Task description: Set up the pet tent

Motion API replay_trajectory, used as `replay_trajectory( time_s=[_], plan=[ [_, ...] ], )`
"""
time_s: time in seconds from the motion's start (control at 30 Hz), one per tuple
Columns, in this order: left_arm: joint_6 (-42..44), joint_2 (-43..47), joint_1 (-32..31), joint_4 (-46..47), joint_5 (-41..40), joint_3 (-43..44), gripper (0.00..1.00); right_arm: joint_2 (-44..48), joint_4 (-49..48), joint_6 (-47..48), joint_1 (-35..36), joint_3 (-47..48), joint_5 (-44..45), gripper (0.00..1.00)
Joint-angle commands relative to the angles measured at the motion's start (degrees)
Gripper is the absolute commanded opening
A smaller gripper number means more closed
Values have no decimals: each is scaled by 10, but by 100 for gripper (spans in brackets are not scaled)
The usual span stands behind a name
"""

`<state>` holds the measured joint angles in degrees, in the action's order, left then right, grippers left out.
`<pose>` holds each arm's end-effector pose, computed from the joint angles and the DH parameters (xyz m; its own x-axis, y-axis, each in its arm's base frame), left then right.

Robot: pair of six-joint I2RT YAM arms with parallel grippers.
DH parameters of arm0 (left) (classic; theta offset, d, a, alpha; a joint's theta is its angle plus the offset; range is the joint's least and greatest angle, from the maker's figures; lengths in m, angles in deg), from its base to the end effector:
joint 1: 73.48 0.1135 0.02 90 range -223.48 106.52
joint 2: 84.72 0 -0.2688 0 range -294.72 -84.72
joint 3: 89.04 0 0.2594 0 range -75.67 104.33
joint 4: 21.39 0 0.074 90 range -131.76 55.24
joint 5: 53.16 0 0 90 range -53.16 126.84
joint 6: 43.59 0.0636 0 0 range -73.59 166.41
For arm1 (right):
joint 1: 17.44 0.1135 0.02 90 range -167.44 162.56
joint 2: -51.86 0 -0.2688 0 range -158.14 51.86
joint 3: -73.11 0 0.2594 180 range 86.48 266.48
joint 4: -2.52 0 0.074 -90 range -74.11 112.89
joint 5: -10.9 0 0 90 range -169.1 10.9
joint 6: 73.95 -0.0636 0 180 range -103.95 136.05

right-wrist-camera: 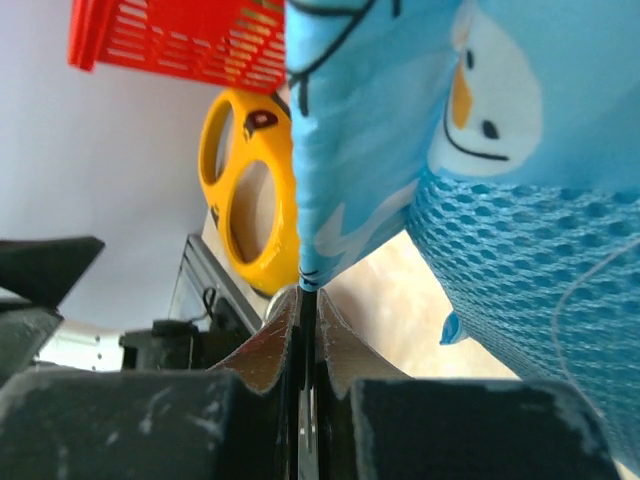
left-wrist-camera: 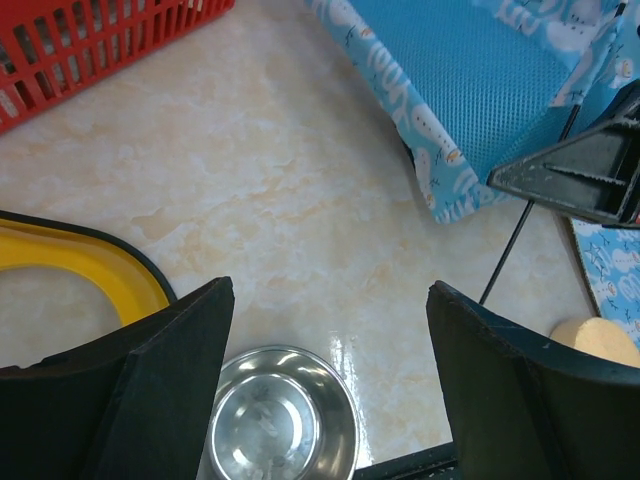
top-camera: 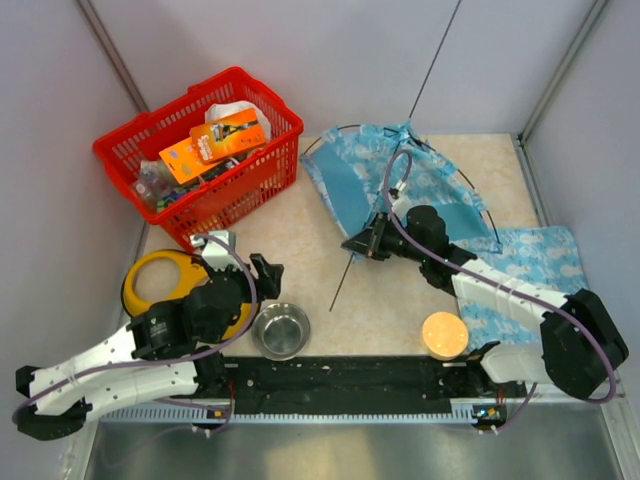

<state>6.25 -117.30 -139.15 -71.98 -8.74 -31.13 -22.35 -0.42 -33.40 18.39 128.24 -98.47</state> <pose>0.0971 -0.1044 0.3186 -0.3740 -0.2684 -0.8877 0.1706 0.9210 -0.3503 0.2477 0.2048 0.2501 -0.7624 0.3337 -0.5544 -0.3557 0.4996 0.7898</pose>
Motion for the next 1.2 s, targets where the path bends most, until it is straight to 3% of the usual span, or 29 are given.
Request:
replay_trajectory(
  time_s=[0.0, 0.27, 0.67, 0.93, 1.17],
  plan=[
    [3, -13, 2, 50, 24, -12, 83, 52, 17, 51, -2, -22, -34, 0],
    [-10, -53, 2, 73, 46, -18, 83, 31, 76, 81, -2, -35, -31, 2],
    [-30, -67, 2, 131, 63, -52, 82, 94, 200, 90, -2, -55, 24, 59],
    [-33, -69, 2, 148, 74, -73, 82, 156, 167, 74, 53, -109, 7, 59],
    [-46, -68, 2, 178, 81, -103, 82, 145, 79, 57, 132, -134, 81, 53]
  ],
)
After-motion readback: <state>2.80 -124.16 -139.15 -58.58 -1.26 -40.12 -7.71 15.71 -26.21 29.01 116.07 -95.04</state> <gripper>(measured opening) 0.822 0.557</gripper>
